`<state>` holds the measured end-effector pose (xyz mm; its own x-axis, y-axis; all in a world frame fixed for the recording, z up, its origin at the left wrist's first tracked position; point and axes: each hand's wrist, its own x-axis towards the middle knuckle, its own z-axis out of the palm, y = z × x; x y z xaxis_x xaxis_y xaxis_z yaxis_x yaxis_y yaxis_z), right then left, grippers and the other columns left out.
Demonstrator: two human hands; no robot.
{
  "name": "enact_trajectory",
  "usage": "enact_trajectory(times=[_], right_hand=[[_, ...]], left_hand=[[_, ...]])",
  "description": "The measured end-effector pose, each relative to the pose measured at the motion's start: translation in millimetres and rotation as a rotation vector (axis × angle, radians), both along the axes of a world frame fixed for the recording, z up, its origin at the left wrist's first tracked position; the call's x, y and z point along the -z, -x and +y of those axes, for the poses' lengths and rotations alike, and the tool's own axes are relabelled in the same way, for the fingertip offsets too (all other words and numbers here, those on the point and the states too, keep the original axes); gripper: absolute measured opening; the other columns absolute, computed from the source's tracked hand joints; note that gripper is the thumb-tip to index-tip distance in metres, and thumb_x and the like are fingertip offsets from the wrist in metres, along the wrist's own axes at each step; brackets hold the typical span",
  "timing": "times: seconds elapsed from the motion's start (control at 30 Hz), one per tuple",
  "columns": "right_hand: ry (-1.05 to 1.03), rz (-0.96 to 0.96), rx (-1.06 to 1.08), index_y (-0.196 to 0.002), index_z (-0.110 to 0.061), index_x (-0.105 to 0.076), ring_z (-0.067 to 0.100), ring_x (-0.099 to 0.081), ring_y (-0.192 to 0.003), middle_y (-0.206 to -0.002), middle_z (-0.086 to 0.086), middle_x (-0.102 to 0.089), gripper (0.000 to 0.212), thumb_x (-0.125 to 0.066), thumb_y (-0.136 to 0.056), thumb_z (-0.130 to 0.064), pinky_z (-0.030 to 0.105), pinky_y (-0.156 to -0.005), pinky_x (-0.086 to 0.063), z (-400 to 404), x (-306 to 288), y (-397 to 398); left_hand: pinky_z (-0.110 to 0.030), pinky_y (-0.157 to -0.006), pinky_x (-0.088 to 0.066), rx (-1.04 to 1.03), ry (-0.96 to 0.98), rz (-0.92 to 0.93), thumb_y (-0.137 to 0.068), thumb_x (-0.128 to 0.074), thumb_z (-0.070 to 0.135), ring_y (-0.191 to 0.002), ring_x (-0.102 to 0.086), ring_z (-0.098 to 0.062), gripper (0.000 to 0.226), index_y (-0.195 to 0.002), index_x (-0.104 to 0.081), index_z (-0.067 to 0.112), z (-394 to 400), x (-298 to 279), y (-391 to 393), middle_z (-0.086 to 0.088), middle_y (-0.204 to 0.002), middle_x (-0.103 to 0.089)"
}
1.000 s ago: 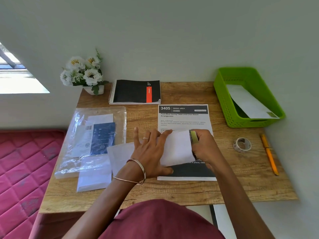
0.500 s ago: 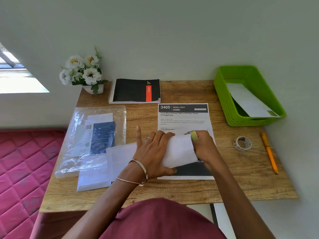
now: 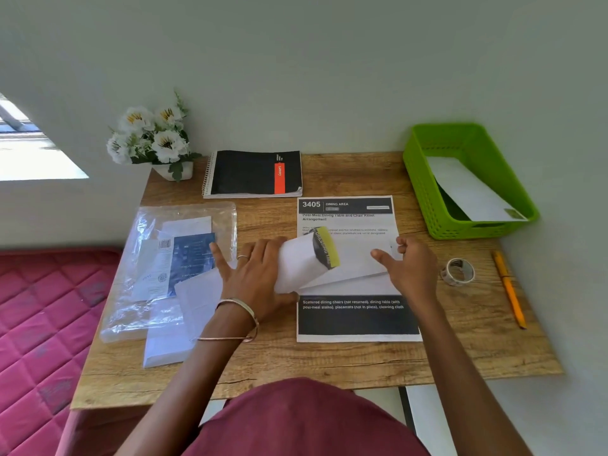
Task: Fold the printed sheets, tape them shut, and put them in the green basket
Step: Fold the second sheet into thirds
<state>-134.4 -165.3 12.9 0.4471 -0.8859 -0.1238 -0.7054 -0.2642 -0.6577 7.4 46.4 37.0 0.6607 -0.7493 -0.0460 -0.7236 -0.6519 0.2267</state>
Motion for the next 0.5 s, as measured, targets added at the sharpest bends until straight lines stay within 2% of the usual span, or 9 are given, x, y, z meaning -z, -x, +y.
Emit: enact_trajectory(times=[0.07,0.17,0.33,0.4,0.5], right_hand=[[0.022,0.156,-0.032,-0.122,-0.002,-0.054,0.036,-0.049,-0.116,-0.122,0.019,-0.057,0.076,-0.075,-0.07,-0.054,0.044,-0.09,-0.044,-1,9,-6],[0.086,0.342,-0.027,-0.124,-0.004,-0.05,0.036,-0.038,-0.124,-0.131,0.019,-0.048,0.079,-0.074,-0.069,-0.056,0.048,-0.095,-0.034,6,15,-13],[-0.07,0.324,0.103,-0.126,-0.008,-0.045,0.036,-0.036,-0.126,-0.133,0.017,-0.048,0.089,-0.084,-0.059,-0.051,0.049,-0.095,-0.027,-1,15,-23],[-0.104,0.292,0.148,-0.124,-0.01,-0.05,0.035,-0.036,-0.126,-0.131,0.015,-0.051,0.084,-0.087,-0.057,-0.046,0.048,-0.094,-0.026,-6,14,-25],[-0.11,0.195,0.176,-0.105,-0.013,-0.064,0.034,-0.04,-0.121,-0.116,0.011,-0.062,0.052,-0.086,-0.063,-0.034,0.045,-0.09,-0.027,-8,14,-26]], left_hand=[[-0.07,-0.099,0.018,-0.009,0.01,0.008,-0.069,-0.069,0.056,-0.137,-0.025,-0.022,0.086,-0.139,-0.025,0.029,0,1,0,0.006,-0.141,-0.036],[-0.069,-0.099,0.019,-0.01,0.021,0.026,-0.068,-0.069,0.056,-0.137,-0.025,-0.021,0.087,-0.138,-0.025,0.03,-1,1,1,0.007,-0.141,-0.036],[-0.07,-0.098,0.018,-0.014,0.023,0.018,-0.069,-0.069,0.057,-0.138,-0.022,-0.022,0.09,-0.14,-0.021,0.03,0,6,0,0.006,-0.144,-0.032],[-0.07,-0.098,0.018,-0.016,0.023,0.013,-0.069,-0.068,0.057,-0.138,-0.021,-0.022,0.091,-0.141,-0.02,0.03,1,7,0,0.006,-0.144,-0.031],[-0.07,-0.098,0.018,-0.017,0.009,0.005,-0.07,-0.067,0.057,-0.139,-0.02,-0.023,0.091,-0.142,-0.018,0.03,0,8,0,0.006,-0.146,-0.029]])
